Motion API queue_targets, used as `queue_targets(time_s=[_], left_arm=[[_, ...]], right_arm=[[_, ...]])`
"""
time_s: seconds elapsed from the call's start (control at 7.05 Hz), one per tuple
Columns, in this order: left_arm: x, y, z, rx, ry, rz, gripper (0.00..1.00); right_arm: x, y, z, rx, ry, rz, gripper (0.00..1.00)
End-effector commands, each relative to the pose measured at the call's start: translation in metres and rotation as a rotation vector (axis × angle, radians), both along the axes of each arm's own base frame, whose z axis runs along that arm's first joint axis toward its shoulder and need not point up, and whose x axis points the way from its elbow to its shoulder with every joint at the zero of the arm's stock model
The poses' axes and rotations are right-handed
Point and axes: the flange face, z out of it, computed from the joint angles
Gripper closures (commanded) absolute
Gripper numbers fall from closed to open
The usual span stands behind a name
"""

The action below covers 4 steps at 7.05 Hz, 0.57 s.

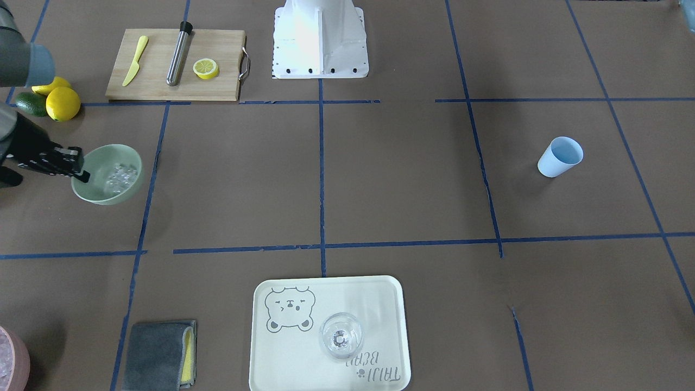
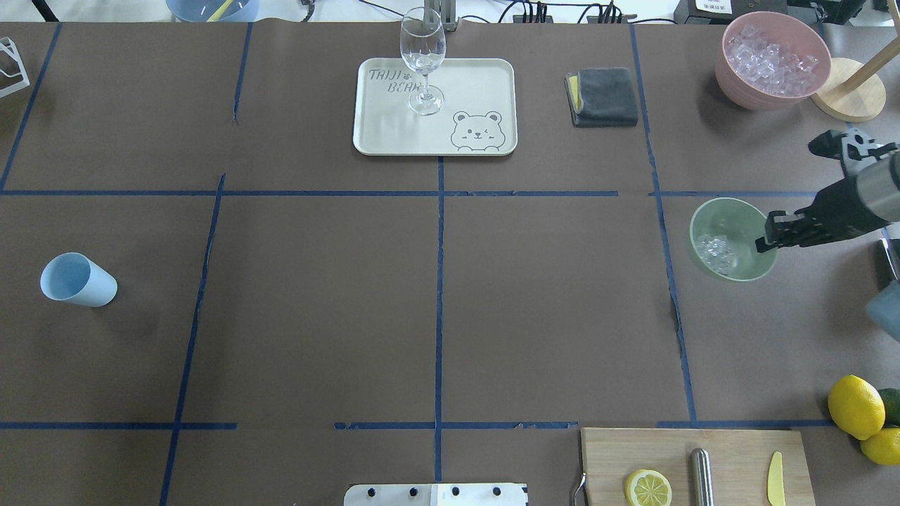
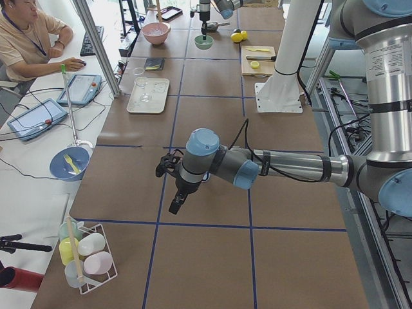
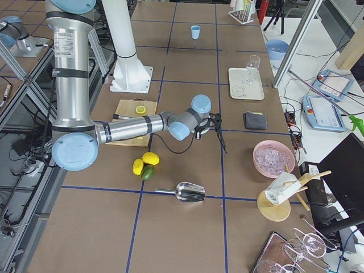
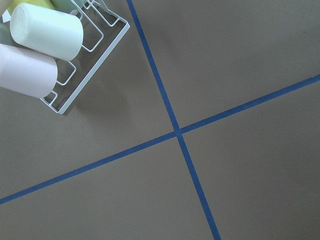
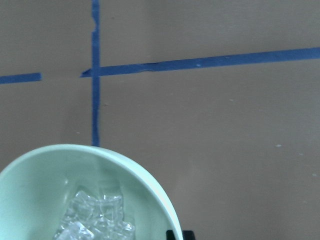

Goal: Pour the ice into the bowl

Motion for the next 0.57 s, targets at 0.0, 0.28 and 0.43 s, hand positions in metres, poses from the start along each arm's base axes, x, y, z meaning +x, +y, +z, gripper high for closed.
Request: queue_targets(time_s=[0.0, 0.28, 0.43], left_arm=[[0.000, -0.001, -0.001, 0.002, 0.001, -0.001, 0.00], [-0.001, 0.000, -0.004, 0.006, 0.001, -0.003, 0.00], [0.000, 0.000, -0.004, 0.005, 0.001, -0.004, 0.00]], right_arm=[[0.029, 0.014, 0.038, -0.038, -0.012, -0.007, 1.00], [0.027, 0.015, 0.046, -0.051, 0.001, -0.006, 1.00], [0.011, 0.017, 0.051, -0.051, 0.015, -0.033, 1.00]])
